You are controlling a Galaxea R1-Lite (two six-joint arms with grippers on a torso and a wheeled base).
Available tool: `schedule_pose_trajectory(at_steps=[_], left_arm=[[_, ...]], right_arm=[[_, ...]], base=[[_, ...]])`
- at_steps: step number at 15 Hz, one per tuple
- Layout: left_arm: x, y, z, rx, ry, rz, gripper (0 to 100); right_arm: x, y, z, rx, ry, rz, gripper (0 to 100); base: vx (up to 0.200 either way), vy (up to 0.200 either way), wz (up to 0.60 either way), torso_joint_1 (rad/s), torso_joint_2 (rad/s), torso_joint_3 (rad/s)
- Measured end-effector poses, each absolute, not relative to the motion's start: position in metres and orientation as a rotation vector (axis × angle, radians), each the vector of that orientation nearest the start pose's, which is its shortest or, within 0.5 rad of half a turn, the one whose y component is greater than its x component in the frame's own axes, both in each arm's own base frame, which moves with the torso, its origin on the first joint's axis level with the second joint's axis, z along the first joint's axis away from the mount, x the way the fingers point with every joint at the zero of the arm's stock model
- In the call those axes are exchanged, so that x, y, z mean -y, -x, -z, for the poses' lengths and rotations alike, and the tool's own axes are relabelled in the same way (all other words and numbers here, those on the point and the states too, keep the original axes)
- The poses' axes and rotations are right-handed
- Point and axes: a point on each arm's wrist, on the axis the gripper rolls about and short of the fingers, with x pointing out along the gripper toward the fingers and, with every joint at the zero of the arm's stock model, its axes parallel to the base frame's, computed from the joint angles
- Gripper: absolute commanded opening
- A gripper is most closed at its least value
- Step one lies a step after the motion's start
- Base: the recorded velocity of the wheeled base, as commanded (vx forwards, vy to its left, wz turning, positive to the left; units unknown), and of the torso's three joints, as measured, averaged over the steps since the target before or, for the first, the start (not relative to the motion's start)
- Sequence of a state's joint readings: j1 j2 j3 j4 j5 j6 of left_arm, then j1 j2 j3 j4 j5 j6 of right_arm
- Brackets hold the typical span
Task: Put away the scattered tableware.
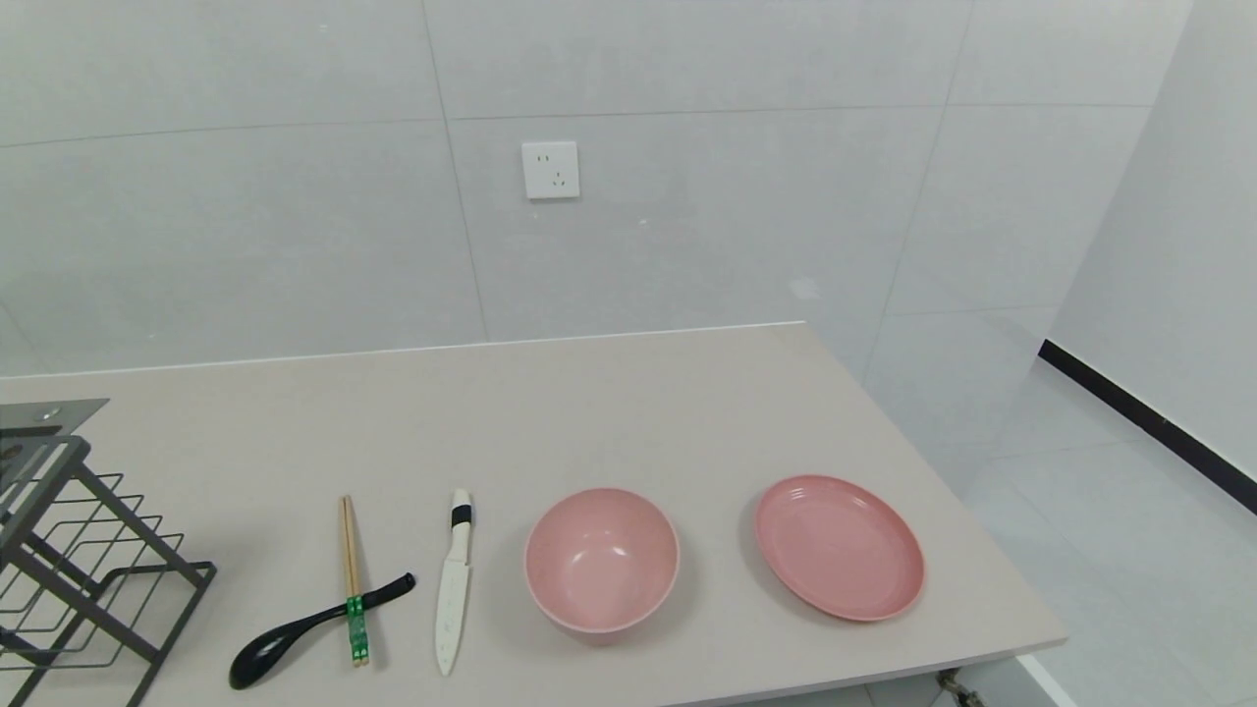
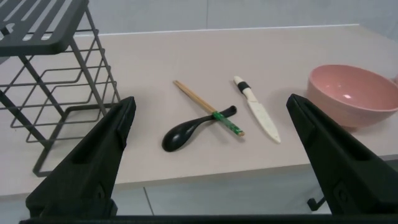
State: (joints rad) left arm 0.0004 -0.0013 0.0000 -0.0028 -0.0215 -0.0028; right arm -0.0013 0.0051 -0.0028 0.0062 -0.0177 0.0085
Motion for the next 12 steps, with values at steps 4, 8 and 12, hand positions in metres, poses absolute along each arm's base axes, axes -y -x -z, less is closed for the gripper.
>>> schedule_pose_trajectory(at_steps=[4, 8, 12], left_arm=[[0.0005, 0.0229, -0.0757, 0.004, 0.003, 0.022, 100], [0.0005, 0.0229, -0.0756, 0.003, -0.004, 0.022, 100], [0.0005, 0.0229, -0.0756, 0.003, -0.008, 0.022, 100]], right_arm=[[0.0004, 0.0226, -0.0755, -0.010, -0.008, 0.017, 100], [0.0004, 0.0227, -0.0758, -0.008, -0.007, 0.017, 100], [0.0004, 0.0227, -0.0758, -0.008, -0.009, 0.017, 100]], base=[[0.000, 0.000, 0.00, 0.000, 0.00, 0.000], [0.000, 0.000, 0.00, 0.000, 0.00, 0.000], [0.000, 0.000, -0.15, 0.001, 0.00, 0.001]])
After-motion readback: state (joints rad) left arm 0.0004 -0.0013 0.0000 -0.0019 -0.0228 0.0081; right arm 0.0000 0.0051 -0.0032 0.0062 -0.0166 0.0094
